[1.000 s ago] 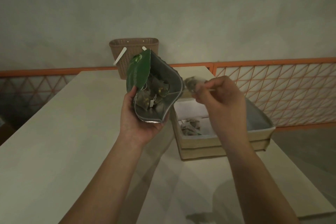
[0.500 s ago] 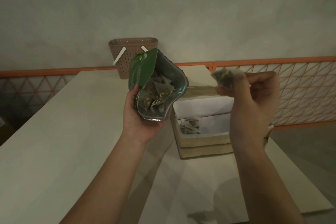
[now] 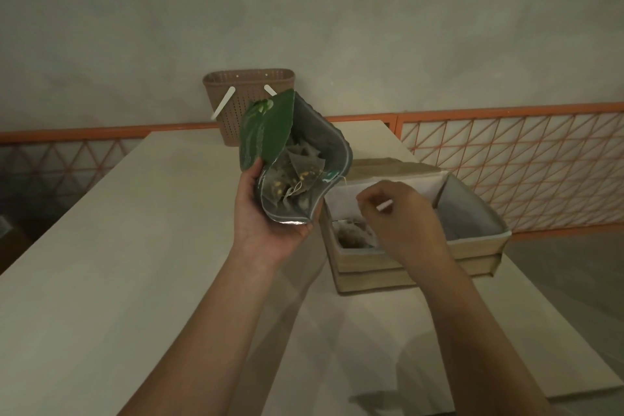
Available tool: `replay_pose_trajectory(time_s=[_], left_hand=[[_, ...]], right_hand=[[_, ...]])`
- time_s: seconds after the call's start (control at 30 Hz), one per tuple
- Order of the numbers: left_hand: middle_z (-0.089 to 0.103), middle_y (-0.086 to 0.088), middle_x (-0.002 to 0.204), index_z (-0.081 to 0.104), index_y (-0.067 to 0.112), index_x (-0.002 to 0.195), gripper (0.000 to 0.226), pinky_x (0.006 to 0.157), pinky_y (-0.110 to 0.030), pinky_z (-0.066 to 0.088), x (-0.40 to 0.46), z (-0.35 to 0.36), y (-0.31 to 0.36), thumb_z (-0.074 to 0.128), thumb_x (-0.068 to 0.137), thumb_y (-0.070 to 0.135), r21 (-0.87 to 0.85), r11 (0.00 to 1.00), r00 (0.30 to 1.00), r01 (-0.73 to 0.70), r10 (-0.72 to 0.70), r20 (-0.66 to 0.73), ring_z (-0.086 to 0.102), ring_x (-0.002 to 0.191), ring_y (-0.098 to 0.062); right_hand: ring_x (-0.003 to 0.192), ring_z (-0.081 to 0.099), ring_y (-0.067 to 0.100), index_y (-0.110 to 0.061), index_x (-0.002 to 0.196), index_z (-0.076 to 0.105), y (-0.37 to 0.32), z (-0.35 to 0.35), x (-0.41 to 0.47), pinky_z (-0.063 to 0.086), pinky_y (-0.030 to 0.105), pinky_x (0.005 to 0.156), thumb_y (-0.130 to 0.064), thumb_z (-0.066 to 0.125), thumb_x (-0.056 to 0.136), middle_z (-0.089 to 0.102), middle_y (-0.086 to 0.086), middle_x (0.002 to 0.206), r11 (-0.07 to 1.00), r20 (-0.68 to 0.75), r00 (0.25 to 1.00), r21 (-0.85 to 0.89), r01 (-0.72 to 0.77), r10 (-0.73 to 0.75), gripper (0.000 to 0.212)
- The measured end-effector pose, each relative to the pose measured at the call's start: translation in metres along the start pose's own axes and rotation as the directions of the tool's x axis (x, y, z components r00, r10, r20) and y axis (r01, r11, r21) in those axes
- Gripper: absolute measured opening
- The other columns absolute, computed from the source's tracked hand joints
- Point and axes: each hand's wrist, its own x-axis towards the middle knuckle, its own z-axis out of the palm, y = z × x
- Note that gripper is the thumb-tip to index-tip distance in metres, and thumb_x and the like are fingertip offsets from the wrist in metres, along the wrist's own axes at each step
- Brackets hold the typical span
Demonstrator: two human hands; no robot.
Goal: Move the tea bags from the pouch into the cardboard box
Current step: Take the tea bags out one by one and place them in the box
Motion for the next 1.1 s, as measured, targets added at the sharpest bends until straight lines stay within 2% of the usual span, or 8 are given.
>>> replay_pose_trajectory(time_s=[0.1,0.23,0.37,0.47,0.7,0.8,0.93,1.1], left_hand=[[0.062,-0.009,0.14,0.072,0.013,0.121,0.052,0.083,-0.033,0.06,0.0,0.0,0.0,0.054,0.093,0.053,0.005,1.0,1.0,0.001,-0.001,-0.008,0.067,0.11,-0.029],[0.065,-0.009,0.137,0.072,0.013,0.121,0.051,0.088,-0.034,0.058,0.0,-0.001,0.0,0.056,0.093,0.052,-0.003,1.0,0.999,0.0,0.0,-0.032,0.068,0.11,-0.027],[0.064,-0.009,0.138,0.069,0.013,0.129,0.054,0.085,-0.036,0.06,0.001,0.0,-0.001,0.055,0.094,0.051,-0.01,1.0,1.0,-0.005,0.005,-0.027,0.064,0.117,-0.03],[0.065,-0.01,0.137,0.069,0.014,0.13,0.055,0.083,-0.036,0.061,0.002,0.001,-0.002,0.056,0.093,0.052,-0.006,1.0,0.999,0.004,-0.004,-0.032,0.066,0.113,-0.031],[0.063,-0.011,0.139,0.07,0.012,0.125,0.056,0.103,-0.033,0.047,0.002,0.006,-0.002,0.055,0.093,0.054,-0.006,0.999,0.999,0.037,-0.037,-0.034,0.063,0.117,-0.029],[0.061,-0.012,0.14,0.069,0.013,0.129,0.057,0.106,-0.033,0.043,0.004,0.006,-0.001,0.055,0.093,0.055,-0.004,1.0,0.999,0.029,-0.029,-0.046,0.057,0.128,-0.028],[0.06,-0.011,0.142,0.063,0.015,0.137,0.06,0.103,-0.033,0.044,0.007,0.002,0.0,0.056,0.093,0.056,0.001,1.0,0.998,0.019,-0.019,-0.055,0.052,0.136,-0.026],[0.061,-0.01,0.142,0.063,0.016,0.137,0.058,0.1,-0.034,0.047,0.008,0.0,0.001,0.058,0.092,0.052,-0.004,1.0,0.998,0.028,-0.028,-0.056,0.051,0.137,-0.026]], right_hand=[[0.077,0.057,0.0,-0.031,0.089,0.059,-0.018,0.007,0.0,0.044,0.026,0.067,-0.048,0.057,0.092,0.06,-0.02,0.083,0.986,-0.043,0.999,0.166,-0.017,0.024,0.017],[0.068,0.056,0.006,-0.023,0.083,0.056,-0.037,0.017,0.012,0.042,0.028,0.061,-0.073,0.05,0.084,0.057,-0.013,0.071,0.997,-0.017,0.997,-0.023,-0.071,0.071,0.05],[0.065,0.061,0.018,-0.021,0.072,0.061,-0.039,0.018,0.021,0.05,0.032,0.067,-0.058,0.054,0.09,0.063,-0.003,0.067,0.99,0.009,0.996,-0.105,-0.091,0.093,0.043],[0.056,0.05,0.017,-0.02,0.059,0.051,-0.038,0.014,0.019,0.037,0.029,0.06,-0.047,0.055,0.094,0.05,-0.004,0.055,0.989,-0.051,0.999,-0.147,-0.024,0.016,0.045],[0.055,0.052,0.02,-0.019,0.071,0.051,-0.043,0.005,0.012,0.04,0.029,0.056,-0.04,0.055,0.096,0.042,-0.009,0.053,0.962,-0.24,0.944,-0.208,0.179,-0.228,0.032],[0.048,0.043,0.012,-0.018,0.072,0.053,-0.047,-0.004,0.013,0.033,0.025,0.047,-0.039,0.06,0.095,0.039,-0.011,0.05,0.962,-0.281,0.92,-0.103,0.252,-0.271,0.032],[0.046,0.032,0.01,-0.016,0.074,0.06,-0.047,-0.013,0.016,0.027,0.024,0.047,-0.042,0.062,0.092,0.035,-0.009,0.045,0.939,-0.37,0.909,0.198,0.281,-0.194,0.032],[0.063,0.06,0.025,-0.009,0.074,0.06,-0.048,-0.017,0.022,0.041,0.017,0.055,-0.032,0.063,0.094,0.057,-0.005,0.064,0.902,-0.285,0.951,0.369,0.225,-0.121,0.031]])
